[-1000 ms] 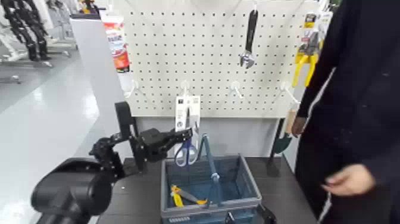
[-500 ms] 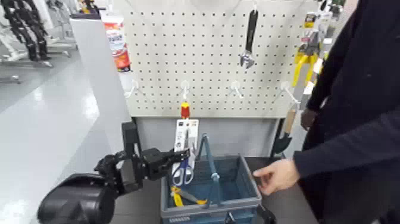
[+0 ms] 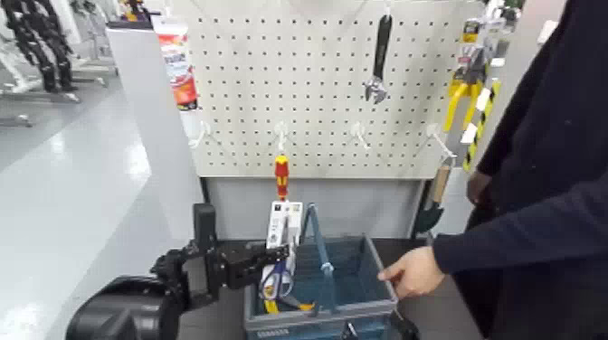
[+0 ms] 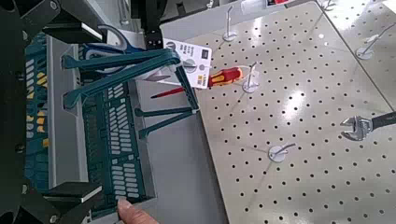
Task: Put the blue scissors into the crate.
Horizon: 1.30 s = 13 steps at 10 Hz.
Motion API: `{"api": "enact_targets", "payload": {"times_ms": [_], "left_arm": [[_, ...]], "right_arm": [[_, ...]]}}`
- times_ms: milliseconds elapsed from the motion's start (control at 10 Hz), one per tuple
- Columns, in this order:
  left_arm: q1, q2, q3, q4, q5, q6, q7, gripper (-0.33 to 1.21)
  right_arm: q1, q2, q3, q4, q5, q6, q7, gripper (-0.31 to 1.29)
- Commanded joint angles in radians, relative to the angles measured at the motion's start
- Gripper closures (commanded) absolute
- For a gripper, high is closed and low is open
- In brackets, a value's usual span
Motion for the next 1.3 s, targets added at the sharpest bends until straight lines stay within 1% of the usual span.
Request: {"api": "enact_targets", "payload": {"times_ms": [100, 200, 300, 500, 700, 900, 1000, 1100, 1200, 1300], "left_arm": [[-0.008, -0.002, -0.011, 0.031, -0.032, -0.004, 0.008, 1.07], [-0.006, -0.002, -0.011, 0.031, -0.049, 0.01, 0.011, 0.46], [-0.005, -0.001, -0.014, 0.026, -0.072, 0.012, 0.01, -0.03], [0.011, 0.001, -0.015, -0.014, -0.09, -0.013, 0.031, -0.02], [0.08, 0.005, 0.006, -0.142, -0.122, -0.016, 0.094, -0.02], [0.202, 0.01, 0.049, -0.29, -0.121, -0.015, 0.185, -0.02], [0.276, 0.004, 0.083, -0.377, -0.133, -0.025, 0.243, -0.02], [0.348, -0.009, 0.12, -0.463, -0.152, -0.03, 0.304, -0.02], [0.411, -0.024, 0.149, -0.529, -0.179, -0.038, 0.335, -0.02], [0.475, -0.032, 0.16, -0.592, -0.21, -0.067, 0.399, -0.02]], "right_arm": [[0.0, 0.006, 0.001, 0.0, -0.002, 0.0, 0.0, 0.18], [0.0, 0.006, 0.001, 0.0, -0.002, 0.0, 0.0, 0.18], [0.001, 0.006, -0.001, -0.002, -0.002, 0.0, 0.0, 0.18], [0.001, 0.005, -0.002, -0.003, -0.002, 0.0, 0.001, 0.18], [0.003, 0.005, -0.001, -0.003, -0.005, 0.0, 0.001, 0.18], [0.004, 0.005, -0.002, -0.005, -0.006, 0.0, 0.001, 0.18], [0.004, 0.003, -0.002, -0.005, -0.006, 0.0, 0.001, 0.18], [0.006, 0.003, -0.004, -0.006, -0.006, -0.002, 0.001, 0.18], [0.006, 0.0, -0.004, -0.006, -0.008, -0.002, 0.001, 0.18], [0.008, -0.002, -0.004, -0.008, -0.008, -0.002, 0.001, 0.18]]}}
